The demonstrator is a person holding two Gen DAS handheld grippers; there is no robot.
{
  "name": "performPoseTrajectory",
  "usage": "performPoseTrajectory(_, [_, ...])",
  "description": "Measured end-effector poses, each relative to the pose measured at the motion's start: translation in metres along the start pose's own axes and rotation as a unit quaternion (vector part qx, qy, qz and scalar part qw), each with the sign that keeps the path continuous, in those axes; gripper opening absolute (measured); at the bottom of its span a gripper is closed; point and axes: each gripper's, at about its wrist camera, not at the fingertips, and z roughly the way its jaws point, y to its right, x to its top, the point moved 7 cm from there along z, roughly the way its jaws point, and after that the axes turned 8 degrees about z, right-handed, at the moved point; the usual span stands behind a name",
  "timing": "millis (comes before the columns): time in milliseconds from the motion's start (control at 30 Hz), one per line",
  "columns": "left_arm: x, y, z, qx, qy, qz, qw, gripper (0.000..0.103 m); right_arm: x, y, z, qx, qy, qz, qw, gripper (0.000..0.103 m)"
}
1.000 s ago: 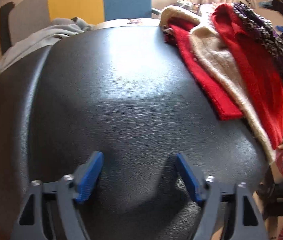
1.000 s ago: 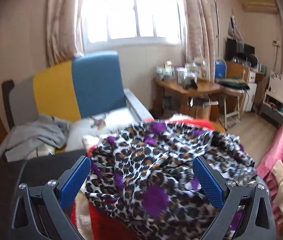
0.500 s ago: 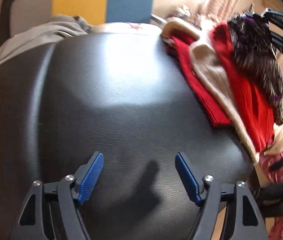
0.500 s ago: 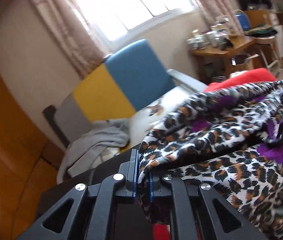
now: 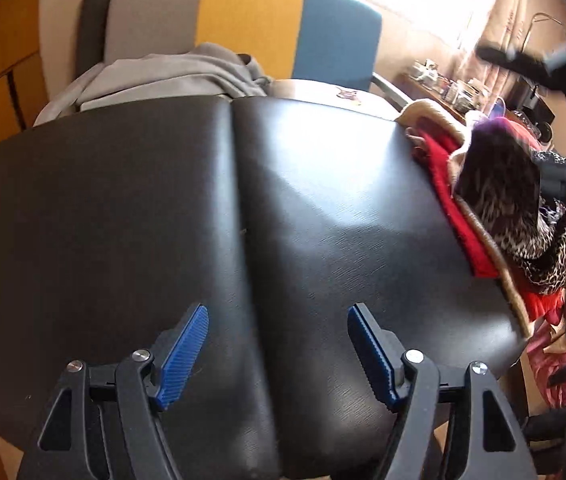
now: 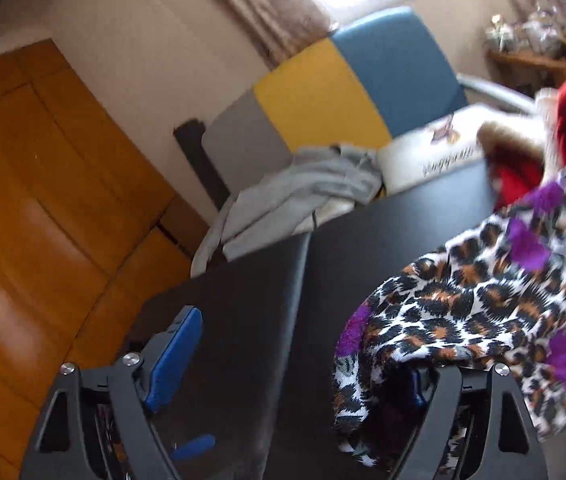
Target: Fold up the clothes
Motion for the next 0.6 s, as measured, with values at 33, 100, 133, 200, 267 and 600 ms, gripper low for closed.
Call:
performPoseTrajectory(33, [-0.001, -0.002, -0.001, -0.001, -0.001, -0.001, 1.0, 0.073, -0.017, 0.006, 0.001, 0.0, -0.013, 0.004, 1.0, 0.087])
performPoseTrajectory(100, [-0.004, -0.002, -0.001, -0.004, -0.002, 0.001, 1.0, 0.073, -0.037, 0.02, 0.0, -0.008, -0.024, 0.016, 1.0, 0.087])
performPoseTrajectory(133, [-0.004, 0.001, -0.001, -0.008, -0.002, 0.006, 1.0, 0.073, -0.046, 0.033, -0.007, -0.014, -0.026, 0.026, 0.999, 0.087])
performPoseTrajectory(200, [-0.003, 0.012, -0.001, -0.018, 0.001, 0.02, 0.9996, 0.073, -0.063, 0.063, -0.03, -0.034, -0.026, 0.047, 0.998, 0.087])
performPoseTrajectory(267, [0.003, 0.029, 0.0, -0.03, 0.005, 0.041, 0.9987, 0.073, -0.076, 0.092, -0.054, -0.06, -0.018, 0.058, 0.996, 0.087])
performPoseTrajectory(600, [0.062, 0.168, 0.002, -0.111, 0.036, 0.204, 0.972, 0.073, -0.073, 0.188, -0.188, -0.162, 0.098, 0.113, 0.975, 0.087])
